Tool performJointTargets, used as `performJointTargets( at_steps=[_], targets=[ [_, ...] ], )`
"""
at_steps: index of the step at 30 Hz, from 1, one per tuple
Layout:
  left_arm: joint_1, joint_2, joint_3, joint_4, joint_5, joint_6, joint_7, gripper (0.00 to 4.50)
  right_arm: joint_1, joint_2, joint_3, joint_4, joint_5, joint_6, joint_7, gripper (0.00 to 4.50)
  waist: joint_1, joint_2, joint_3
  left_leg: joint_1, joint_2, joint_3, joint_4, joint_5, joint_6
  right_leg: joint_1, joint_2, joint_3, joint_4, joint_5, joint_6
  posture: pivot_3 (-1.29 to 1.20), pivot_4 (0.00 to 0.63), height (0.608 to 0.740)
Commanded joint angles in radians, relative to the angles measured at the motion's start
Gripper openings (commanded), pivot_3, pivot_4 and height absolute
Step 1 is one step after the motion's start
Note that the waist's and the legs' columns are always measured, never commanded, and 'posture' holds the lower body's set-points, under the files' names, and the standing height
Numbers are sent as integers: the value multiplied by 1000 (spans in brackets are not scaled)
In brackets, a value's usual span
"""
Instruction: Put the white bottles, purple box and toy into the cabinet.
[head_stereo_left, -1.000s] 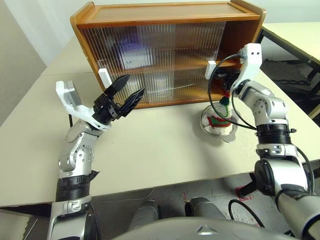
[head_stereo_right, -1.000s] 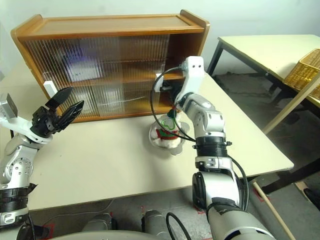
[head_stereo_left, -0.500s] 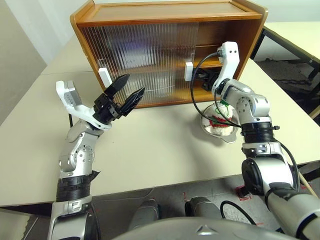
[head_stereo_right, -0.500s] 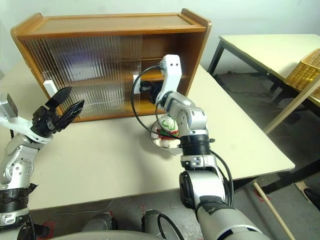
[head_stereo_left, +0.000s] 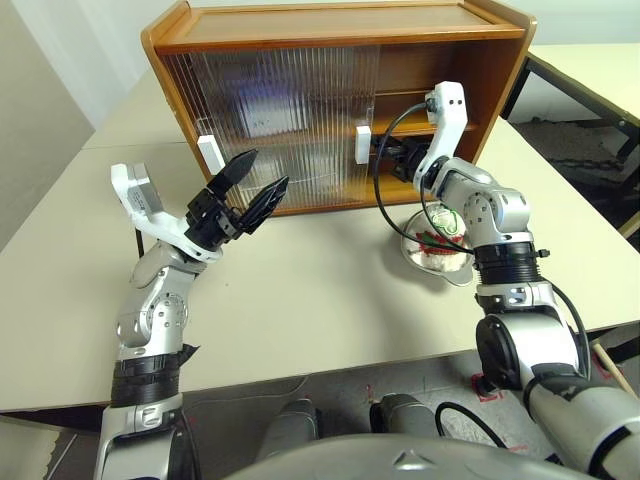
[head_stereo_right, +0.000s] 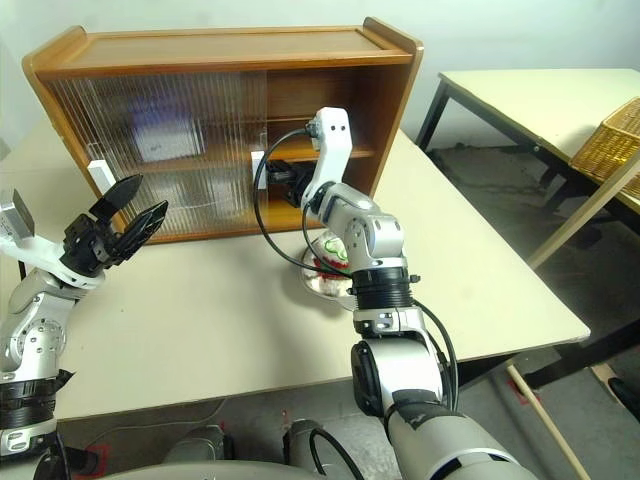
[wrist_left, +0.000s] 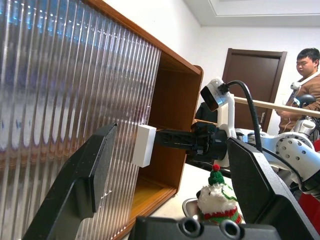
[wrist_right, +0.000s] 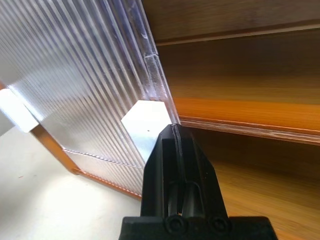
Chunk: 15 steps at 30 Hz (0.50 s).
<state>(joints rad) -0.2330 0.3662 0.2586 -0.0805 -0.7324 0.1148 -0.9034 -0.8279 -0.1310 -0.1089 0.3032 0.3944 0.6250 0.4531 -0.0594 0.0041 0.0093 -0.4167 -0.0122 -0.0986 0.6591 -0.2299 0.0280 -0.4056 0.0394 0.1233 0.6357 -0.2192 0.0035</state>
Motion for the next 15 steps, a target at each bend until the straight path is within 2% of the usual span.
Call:
performJointTargets(
  at_steps=[1,7,15],
  targets=[
    [-3,3,-14,-3,17,-4,-5,4500,7,-6,1,-14,13,7,14,24,0,0,0,0,0,0,0,0,0,0,0,0,0,0,0,-45,1,740],
    [-9,-2,-20,6,19,-7,-9,4500,30,-44,-11,-30,-13,-27,-2,24,0,0,0,0,0,0,1,0,0,0,0,0,0,0,-1,-59,0,740],
    [-24,-8,-29,28,20,-8,-24,4500,96,-158,-61,-104,-22,-76,-25,24,0,0,-1,0,0,0,3,1,1,1,0,-1,0,2,0,-93,0,740]
  ],
)
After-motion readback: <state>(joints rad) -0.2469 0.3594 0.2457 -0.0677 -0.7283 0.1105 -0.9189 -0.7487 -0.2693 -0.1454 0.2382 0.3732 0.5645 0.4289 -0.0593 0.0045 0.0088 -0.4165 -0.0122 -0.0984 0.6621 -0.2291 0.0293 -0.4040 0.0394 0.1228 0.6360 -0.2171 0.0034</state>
